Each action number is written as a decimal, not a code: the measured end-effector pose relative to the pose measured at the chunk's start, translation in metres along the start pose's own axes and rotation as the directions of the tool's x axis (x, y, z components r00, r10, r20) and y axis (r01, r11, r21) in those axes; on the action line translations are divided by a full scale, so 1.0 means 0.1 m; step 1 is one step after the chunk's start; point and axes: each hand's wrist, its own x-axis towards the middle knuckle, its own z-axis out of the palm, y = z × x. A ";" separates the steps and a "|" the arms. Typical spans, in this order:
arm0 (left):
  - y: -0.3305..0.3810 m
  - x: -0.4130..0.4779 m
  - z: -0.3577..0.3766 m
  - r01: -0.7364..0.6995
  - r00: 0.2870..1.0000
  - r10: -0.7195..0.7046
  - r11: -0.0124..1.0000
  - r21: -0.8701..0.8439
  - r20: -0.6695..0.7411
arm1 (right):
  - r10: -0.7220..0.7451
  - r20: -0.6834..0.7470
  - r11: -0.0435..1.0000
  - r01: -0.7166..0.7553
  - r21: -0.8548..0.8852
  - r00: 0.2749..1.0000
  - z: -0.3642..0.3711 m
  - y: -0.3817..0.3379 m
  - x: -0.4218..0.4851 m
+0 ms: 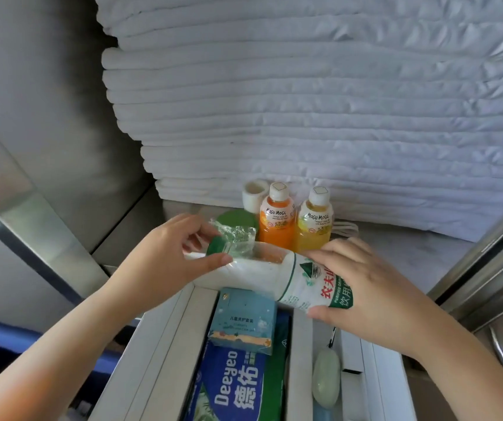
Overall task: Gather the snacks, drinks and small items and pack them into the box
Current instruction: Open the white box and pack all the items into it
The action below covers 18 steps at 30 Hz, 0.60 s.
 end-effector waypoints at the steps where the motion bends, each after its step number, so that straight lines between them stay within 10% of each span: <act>1: -0.03 -0.03 0.00 0.006 1.000 -0.007 0.998 0.062 0.009 | -0.008 0.013 1.000 0.008 -0.025 1.000 0.03 -0.01 -0.01; 18: -0.16 -0.18 0.44 0.006 0.973 -0.126 0.849 0.528 0.192 | 0.022 0.190 0.977 0.020 -0.213 0.981 0.22 -0.08 0.01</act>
